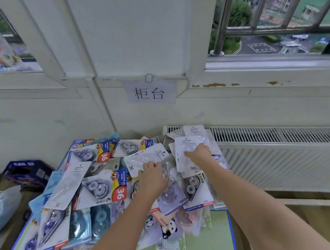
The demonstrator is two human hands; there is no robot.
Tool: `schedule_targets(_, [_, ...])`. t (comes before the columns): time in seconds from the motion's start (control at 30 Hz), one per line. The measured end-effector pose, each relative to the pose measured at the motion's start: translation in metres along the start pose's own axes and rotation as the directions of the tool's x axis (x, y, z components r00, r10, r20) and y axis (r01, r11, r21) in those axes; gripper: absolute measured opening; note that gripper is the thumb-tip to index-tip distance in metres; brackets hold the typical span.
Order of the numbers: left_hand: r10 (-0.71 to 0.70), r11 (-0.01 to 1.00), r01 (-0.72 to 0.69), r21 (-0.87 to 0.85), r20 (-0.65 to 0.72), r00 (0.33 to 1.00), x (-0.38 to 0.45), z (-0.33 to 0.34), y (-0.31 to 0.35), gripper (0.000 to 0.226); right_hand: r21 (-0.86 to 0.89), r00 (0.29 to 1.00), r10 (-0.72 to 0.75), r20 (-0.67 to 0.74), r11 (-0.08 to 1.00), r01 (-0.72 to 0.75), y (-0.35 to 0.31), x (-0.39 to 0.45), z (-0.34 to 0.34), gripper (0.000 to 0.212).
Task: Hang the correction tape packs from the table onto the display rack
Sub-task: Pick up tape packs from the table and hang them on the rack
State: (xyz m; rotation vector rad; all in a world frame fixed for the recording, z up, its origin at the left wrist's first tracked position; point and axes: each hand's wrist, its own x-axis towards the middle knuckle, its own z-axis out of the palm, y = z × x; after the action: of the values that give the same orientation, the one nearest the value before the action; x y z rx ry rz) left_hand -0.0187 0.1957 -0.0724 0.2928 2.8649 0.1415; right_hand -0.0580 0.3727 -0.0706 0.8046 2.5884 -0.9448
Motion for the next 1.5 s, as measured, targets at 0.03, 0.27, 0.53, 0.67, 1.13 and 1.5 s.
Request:
schedule_targets(0.03, [-0.01, 1.0, 0.01, -0.007, 0.002, 1.0, 0.0, 0.0, 0.001, 0.048, 0.028, 1.0, 0.019, 0.001, 0.999, -0.019, 0.0, 0.002, 0.001, 0.077])
schedule_targets(0.27, [-0.043, 0.997, 0.047, -0.057, 0.075, 0.996, -0.001, -0.005, 0.004, 0.061, 0.158, 0.994, 0.101, -0.036, 0.983, -0.094, 0.004, 0.002, -0.002, 0.07])
schedule_targets(0.53, [-0.049, 0.995, 0.061, -0.074, 0.156, 0.987, -0.016, -0.014, -0.005, 0.073, 0.503, 0.994, 0.106, 0.017, 0.858, -0.101, 0.004, -0.009, -0.002, 0.064])
schedule_targets(0.67, [-0.053, 0.964, 0.109, -0.244, 0.226, 0.973, -0.023, -0.024, -0.02, 0.075, 0.625, 0.997, 0.073, 0.034, 0.777, -0.078, 0.003, -0.016, -0.003, 0.065])
schedule_targets(1.13, [-0.119, 0.632, 0.155, -0.76, 0.103, 0.988, -0.04, -0.068, -0.095, 0.073, 0.828, 1.0, -0.017, -0.015, 0.56, 0.022, 0.017, -0.068, 0.009, 0.097])
schedule_targets(1.5, [0.143, 0.379, -0.156, -0.912, -0.109, 0.984, -0.047, -0.117, -0.077, 0.034, 0.876, 0.969, 0.033, -0.244, 0.437, 0.206, -0.016, -0.193, -0.02, 0.02])
